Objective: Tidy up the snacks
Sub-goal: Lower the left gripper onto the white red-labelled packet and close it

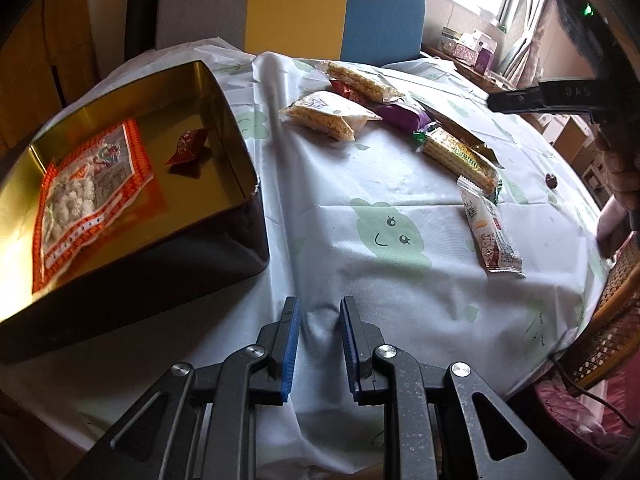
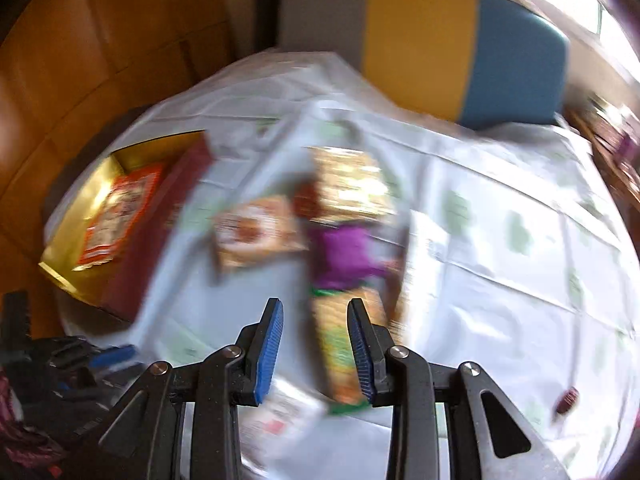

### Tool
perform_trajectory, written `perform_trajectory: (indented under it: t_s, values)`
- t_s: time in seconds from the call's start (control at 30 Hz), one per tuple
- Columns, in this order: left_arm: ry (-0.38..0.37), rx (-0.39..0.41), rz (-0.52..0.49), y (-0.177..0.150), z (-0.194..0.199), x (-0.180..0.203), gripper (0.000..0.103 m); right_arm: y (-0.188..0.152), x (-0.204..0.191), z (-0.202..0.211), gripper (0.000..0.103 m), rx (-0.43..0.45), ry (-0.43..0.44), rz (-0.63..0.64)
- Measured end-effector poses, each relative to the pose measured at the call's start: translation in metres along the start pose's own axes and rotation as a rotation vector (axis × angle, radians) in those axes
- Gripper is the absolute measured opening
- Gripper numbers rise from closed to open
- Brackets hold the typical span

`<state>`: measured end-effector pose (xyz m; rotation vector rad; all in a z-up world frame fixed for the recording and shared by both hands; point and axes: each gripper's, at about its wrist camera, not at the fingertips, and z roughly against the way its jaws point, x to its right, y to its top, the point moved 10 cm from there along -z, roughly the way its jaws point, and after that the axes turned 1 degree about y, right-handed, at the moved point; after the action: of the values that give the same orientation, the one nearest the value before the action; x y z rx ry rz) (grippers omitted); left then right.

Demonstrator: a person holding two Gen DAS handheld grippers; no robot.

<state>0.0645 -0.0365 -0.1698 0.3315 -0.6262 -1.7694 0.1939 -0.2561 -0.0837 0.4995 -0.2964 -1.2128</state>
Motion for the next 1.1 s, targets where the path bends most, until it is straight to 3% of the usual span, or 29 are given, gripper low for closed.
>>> perform_trajectory:
  t_s: [0.1, 0.2, 0.37, 0.53, 0.6, 0.77, 1.03, 1.1]
  values:
    - [0.036, 0.012, -0.049, 0.004, 0.004, 0.007, 0.022, -0.01, 0.039, 0.004, 0.035, 0.009, -0.076, -0.064]
    - [0.014, 0.019, -0.08, 0.011, 0.01, 0.021, 0.022, -0.017, 0.075, 0.002, 0.035, 0.022, -0.145, -0.137]
    - [-0.037, 0.017, -0.127, 0.03, 0.011, 0.05, 0.022, -0.028, 0.106, -0.006, 0.035, -0.005, -0.172, -0.265]
    - [-0.097, 0.003, -0.144, 0.053, 0.002, 0.083, 0.037, -0.028, 0.114, -0.008, 0.035, -0.01, -0.158, -0.303]
    - [-0.115, 0.004, -0.154, 0.06, -0.001, 0.096, 0.049, -0.027, 0.114, -0.006, 0.035, 0.0, -0.149, -0.306]
    - [-0.13, -0.026, -0.239, 0.067, -0.016, 0.135, 0.057, -0.024, 0.11, -0.002, 0.035, 0.019, -0.134, -0.311]
    - [-0.078, -0.1, -0.302, 0.06, -0.053, 0.154, 0.056, -0.023, 0.115, 0.001, 0.037, 0.029, -0.126, -0.334]
    - [-0.082, -0.082, -0.296, 0.058, -0.053, 0.153, 0.037, -0.023, 0.114, 0.0, 0.037, 0.025, -0.124, -0.331]
